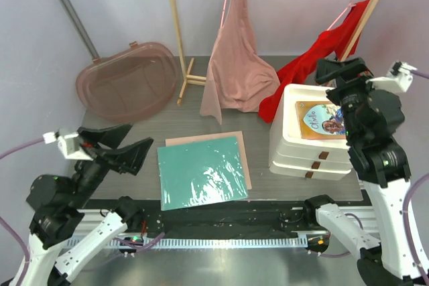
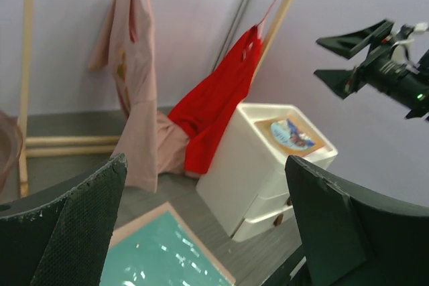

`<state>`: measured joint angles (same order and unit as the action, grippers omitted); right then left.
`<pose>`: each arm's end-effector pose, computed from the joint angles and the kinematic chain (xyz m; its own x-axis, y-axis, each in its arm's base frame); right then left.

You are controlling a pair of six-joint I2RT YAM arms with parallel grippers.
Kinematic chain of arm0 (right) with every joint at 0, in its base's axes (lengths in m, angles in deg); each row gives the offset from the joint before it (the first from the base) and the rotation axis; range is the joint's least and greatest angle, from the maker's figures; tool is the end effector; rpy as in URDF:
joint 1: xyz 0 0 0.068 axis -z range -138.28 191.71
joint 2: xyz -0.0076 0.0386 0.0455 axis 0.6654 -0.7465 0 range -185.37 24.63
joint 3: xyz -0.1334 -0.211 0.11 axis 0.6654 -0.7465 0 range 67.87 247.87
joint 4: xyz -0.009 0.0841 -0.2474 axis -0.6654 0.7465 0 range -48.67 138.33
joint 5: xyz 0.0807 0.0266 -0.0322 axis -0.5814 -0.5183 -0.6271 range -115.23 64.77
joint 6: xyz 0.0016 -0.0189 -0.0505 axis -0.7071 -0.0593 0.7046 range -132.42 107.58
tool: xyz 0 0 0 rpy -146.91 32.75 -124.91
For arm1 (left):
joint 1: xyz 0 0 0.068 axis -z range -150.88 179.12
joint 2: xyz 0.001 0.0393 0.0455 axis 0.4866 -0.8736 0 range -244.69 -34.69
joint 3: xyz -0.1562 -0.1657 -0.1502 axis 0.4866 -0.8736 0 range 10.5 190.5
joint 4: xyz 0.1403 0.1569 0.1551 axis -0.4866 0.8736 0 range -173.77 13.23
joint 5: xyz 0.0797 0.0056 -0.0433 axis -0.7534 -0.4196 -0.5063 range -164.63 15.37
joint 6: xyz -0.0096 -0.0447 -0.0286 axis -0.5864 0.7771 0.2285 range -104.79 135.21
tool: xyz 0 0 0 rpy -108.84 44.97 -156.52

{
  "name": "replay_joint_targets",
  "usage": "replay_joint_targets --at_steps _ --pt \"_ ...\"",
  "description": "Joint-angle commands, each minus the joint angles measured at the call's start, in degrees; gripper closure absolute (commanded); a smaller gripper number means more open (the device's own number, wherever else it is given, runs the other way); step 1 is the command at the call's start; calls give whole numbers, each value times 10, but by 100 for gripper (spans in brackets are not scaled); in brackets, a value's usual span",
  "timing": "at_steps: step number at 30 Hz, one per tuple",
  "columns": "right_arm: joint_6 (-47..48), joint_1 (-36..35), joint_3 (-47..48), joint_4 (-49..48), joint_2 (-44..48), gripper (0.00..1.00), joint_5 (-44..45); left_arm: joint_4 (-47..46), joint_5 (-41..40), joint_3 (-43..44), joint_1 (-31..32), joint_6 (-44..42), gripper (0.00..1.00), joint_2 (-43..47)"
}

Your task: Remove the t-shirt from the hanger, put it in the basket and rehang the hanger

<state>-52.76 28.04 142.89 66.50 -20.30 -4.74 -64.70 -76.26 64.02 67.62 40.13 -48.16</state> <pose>0.1214 0.0168 0.4839 0.1396 0.6580 -0.7400 0.0355 0.7435 0.6678 0.0120 -0.0083 0.4178 0.0007 -0.5387 -0.8425 0.6636 0.6305 -0.4026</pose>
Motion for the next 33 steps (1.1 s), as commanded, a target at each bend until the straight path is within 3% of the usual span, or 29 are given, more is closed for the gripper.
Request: replay_joint_targets --at_steps 1,3,4,8,12,16,18,20,23,26,29,33 --pt "28 2 47 70 -62 0 1 66 -35 26 -3 32 0 -58" --pt "48 2 73 81 -108 0 -23 96 -49 43 -3 50 0 -77" --pt "78 3 78 71 -120 0 -97 115 -75 52 -3 62 0 -104" --pt "129 2 97 45 -175 0 -178 267 -135 141 -3 112 0 -193" --pt "167 2 118 31 -216 0 -288 383 -94 222 -3 93 0 -283" --pt "111 3 71 -117 -219 0 -407 359 -72 202 -3 90 0 -279" --pt "61 -2 88 -160 -262 0 -466 335 -54 184 -3 92 0 -251" --pt "60 -32 158 -142 -326 0 -459 319 -53 167 -3 96 0 -234" --pt "106 -79 276 -61 -389 1 -379 325 -70 165 -3 111 0 -209" --pt "108 -104 345 -44 -448 0 -324 341 -68 173 -3 124 0 -197" --pt "119 -130 388 -43 -485 0 -242 353 -61 176 -3 140 0 -187" --pt "117 -143 408 -84 -523 3 -210 364 -60 171 -3 158 0 -173"
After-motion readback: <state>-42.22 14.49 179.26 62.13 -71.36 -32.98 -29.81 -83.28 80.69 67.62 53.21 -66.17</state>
